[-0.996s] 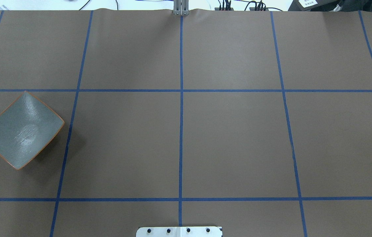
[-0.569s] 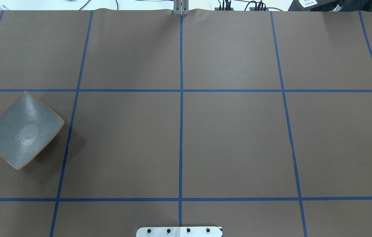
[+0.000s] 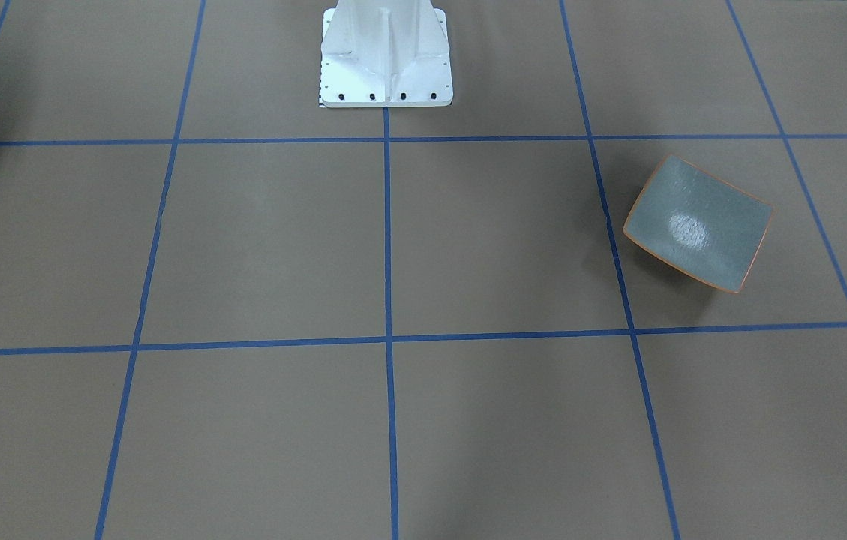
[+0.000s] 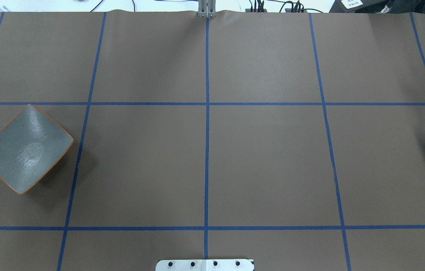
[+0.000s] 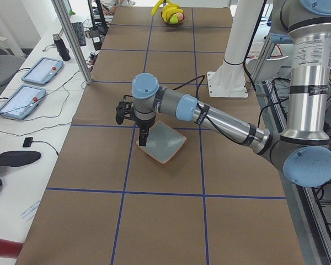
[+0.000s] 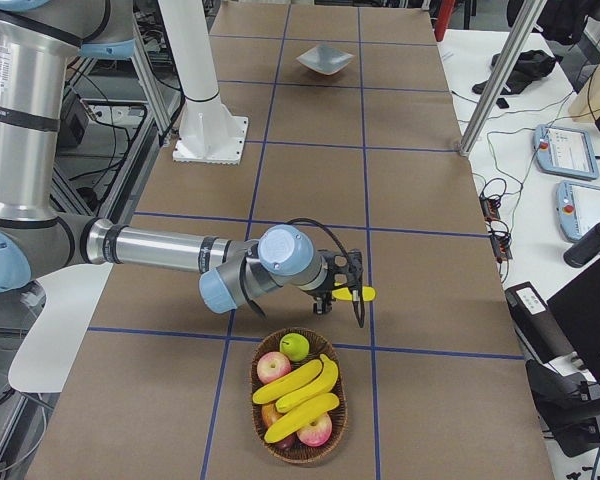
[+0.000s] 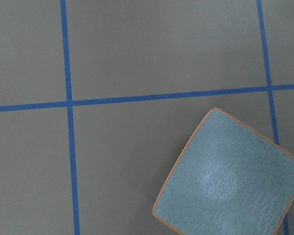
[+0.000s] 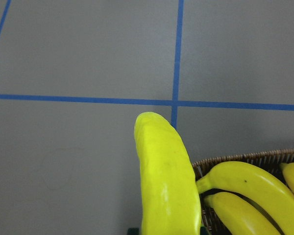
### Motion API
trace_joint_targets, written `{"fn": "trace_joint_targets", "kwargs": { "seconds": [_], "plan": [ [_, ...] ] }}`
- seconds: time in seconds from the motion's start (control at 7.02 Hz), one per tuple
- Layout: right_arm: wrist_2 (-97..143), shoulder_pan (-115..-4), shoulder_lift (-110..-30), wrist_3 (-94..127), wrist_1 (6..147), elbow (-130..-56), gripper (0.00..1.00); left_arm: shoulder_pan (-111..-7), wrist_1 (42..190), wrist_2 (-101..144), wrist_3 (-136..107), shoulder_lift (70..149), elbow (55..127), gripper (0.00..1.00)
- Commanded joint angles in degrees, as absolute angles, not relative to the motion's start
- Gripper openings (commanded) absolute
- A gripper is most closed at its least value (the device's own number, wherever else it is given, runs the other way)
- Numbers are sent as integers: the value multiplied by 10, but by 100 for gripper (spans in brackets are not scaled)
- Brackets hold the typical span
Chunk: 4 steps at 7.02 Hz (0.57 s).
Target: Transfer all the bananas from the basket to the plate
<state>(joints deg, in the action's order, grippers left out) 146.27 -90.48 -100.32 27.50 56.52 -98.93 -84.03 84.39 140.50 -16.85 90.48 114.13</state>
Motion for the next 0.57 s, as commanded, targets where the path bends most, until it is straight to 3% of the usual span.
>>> {"fn": "trace_joint_targets", "kwargs": {
  "seconds": [0.0, 0.43],
  "plan": [
    [1440, -836, -936, 417, 563, -1000, 0, -795, 845, 1405, -248, 951, 1139, 100],
    [1371, -698, -823, 642, 562, -1026, 0, -743, 845, 1403, -356, 1016, 1133, 100]
  ]
}}
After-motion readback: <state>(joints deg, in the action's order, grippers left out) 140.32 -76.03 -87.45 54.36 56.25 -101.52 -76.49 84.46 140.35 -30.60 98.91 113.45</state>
